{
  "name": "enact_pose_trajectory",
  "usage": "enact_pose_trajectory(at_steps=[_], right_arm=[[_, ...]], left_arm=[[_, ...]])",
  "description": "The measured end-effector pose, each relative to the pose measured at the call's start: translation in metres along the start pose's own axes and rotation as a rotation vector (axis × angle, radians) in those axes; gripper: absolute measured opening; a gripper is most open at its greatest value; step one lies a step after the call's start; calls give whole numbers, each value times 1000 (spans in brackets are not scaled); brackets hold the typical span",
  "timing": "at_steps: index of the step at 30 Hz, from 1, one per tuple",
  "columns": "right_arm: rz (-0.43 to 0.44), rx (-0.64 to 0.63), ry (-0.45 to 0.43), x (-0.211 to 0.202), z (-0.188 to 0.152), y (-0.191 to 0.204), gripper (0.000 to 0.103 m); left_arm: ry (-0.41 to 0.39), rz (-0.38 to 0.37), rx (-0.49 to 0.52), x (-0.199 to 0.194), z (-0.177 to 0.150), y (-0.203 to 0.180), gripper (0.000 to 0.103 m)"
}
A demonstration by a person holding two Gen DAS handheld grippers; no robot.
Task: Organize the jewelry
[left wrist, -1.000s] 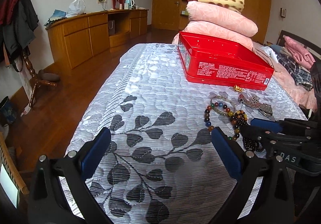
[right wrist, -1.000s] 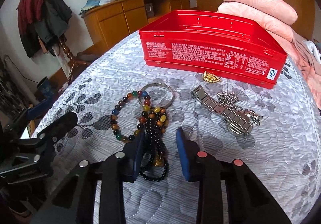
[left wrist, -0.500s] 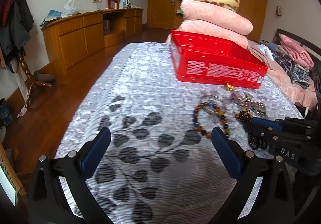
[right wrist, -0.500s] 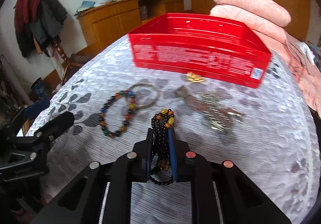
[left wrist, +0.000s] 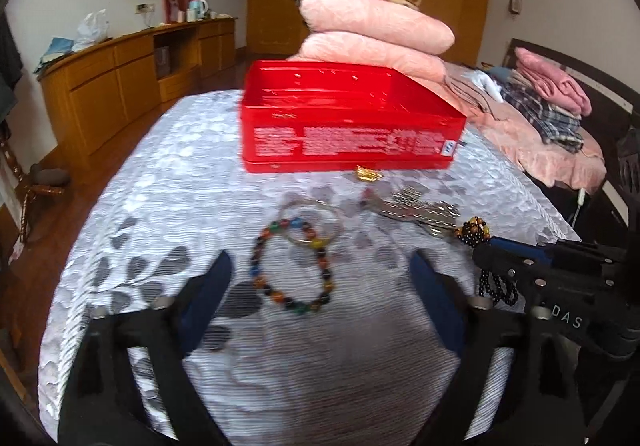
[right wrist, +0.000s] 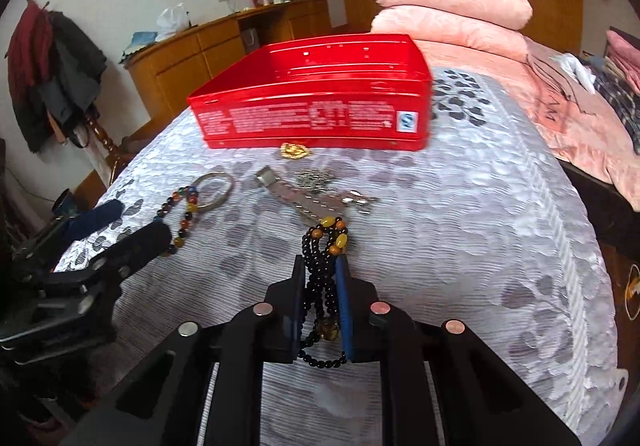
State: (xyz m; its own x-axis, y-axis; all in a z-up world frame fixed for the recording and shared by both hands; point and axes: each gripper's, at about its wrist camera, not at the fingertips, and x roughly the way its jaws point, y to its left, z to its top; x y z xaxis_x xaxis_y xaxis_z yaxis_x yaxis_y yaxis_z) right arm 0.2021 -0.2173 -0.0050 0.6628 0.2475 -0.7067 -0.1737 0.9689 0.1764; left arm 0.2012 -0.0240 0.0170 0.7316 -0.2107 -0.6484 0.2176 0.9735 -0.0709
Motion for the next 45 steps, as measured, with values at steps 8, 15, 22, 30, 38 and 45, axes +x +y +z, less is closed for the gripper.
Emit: enact_pose_trajectory(at_steps=[8, 15, 22, 30, 38, 45], right_arm=[[25, 18, 2, 3, -2, -11, 15], [37, 23, 10, 9, -2, -11, 15], [29, 22, 23, 12, -2, -10, 15], [14, 19, 32, 14, -2, -8, 16], [5, 8, 29, 14, -3, -6, 16], [15, 20, 18, 7, -4, -8, 15]], left_arm=[[94, -3, -25, 25, 1, -2, 57], [142, -19, -46, 39, 1, 3, 48], [131, 0, -89, 37, 0, 15, 8], [143, -41, -88, 28, -7, 23, 7], [147, -17, -41, 32, -5, 14, 15], [118, -54, -104, 25, -7, 23, 6]])
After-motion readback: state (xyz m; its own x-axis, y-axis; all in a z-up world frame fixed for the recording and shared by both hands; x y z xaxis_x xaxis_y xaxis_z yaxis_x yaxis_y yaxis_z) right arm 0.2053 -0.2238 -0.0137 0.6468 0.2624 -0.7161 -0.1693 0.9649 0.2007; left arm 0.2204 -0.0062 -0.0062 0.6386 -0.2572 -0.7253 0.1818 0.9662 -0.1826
